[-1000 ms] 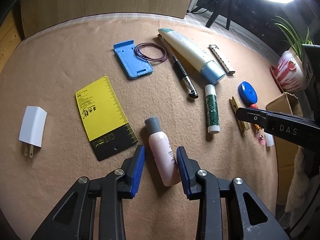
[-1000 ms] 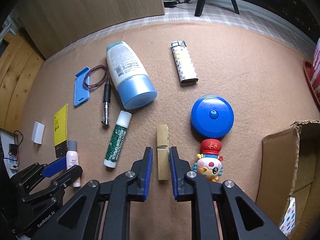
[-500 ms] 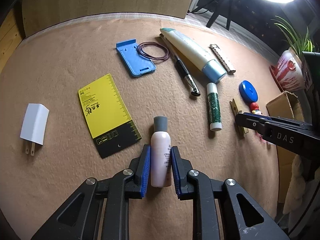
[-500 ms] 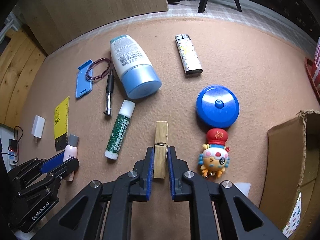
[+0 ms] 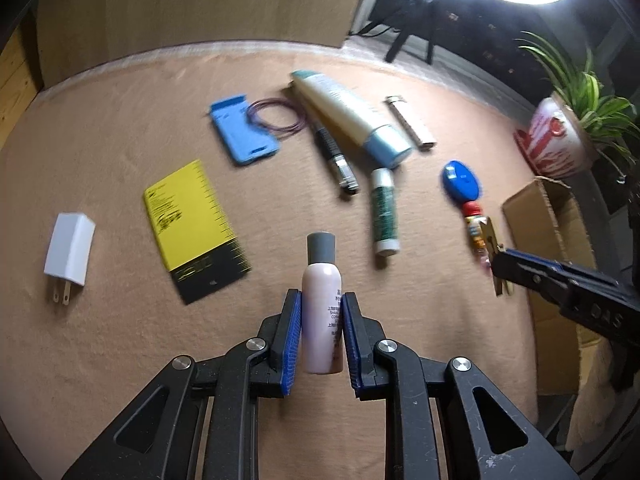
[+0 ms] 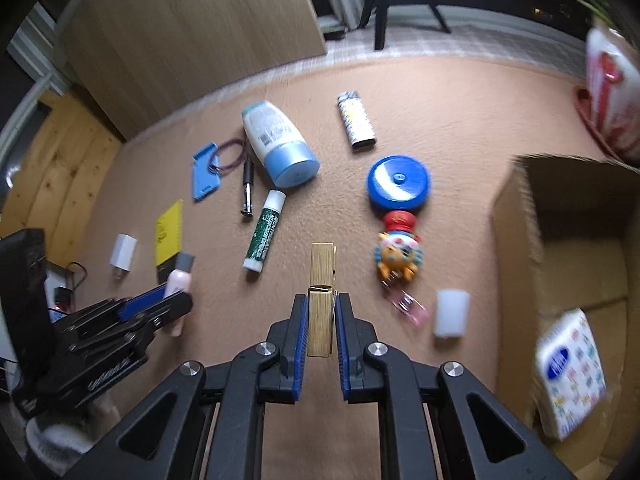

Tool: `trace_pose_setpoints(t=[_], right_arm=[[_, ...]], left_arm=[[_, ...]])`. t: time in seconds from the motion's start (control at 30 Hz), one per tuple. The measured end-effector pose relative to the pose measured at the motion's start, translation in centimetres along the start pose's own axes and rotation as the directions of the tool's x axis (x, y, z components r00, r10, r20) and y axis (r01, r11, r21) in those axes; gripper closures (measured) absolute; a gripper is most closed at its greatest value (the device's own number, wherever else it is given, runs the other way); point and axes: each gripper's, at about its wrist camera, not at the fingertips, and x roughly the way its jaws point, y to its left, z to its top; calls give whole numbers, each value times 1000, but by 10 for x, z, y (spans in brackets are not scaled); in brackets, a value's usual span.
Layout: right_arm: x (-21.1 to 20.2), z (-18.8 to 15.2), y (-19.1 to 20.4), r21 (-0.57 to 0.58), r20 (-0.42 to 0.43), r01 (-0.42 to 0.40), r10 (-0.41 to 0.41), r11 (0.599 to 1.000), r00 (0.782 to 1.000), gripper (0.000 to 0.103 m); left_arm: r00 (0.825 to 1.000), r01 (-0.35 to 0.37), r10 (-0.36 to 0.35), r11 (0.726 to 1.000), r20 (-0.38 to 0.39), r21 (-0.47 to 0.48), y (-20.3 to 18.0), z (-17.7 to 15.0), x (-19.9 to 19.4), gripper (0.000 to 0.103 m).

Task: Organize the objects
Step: 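Carry clothespin and pink bottle into the box and open both tools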

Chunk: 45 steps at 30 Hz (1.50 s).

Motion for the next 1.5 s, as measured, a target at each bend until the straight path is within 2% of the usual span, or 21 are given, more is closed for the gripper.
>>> trace_pose_setpoints(t=[0.3,0.5,0.73,0.9,1.03,1.13,1.17,1.2,1.27,1.33,1.5], right_arm=[[-63,-25,-44,55,106,39,-45,998,993,91],[-93,-44,-81,121,147,81,-99,989,984,91],[-110,-64,-119,191,160,115,-146,975,976,91],[-117,-71,-138,210,163,121,-157,970,974,91],[-122,-72,-152,206,161,120,-155,971,975,91],[-123,-69,-162,184,174,97,-129,978,976,90],[-124,-69,-164,175,181,90,-122,980,976,89],[-124,-68,-166,167,179,79,-109,983,978,74],[-122,-68,-171,165,165,43,-70,985,984,54],[-120,-69,-175,171,157,34,-61,985,986,53],[-109,-58,-166,130,94,99,-111,987,989,53]], left_arm=[[996,71,-77,990,38,120,-68,13,-14,82],[990,124,-136,970,44,208,-121,20,-19,82],[981,173,-192,940,36,295,-183,28,-15,82],[978,183,-206,921,29,343,-223,34,-3,82],[981,170,-193,917,30,361,-249,40,11,82],[982,166,-189,912,26,375,-264,45,22,81],[983,160,-182,910,24,383,-269,46,25,80],[987,139,-160,912,22,386,-274,48,29,63],[989,110,-137,925,48,364,-276,52,31,39],[987,87,-124,942,97,325,-272,57,27,39],[981,47,-79,983,178,180,-237,58,8,39]])
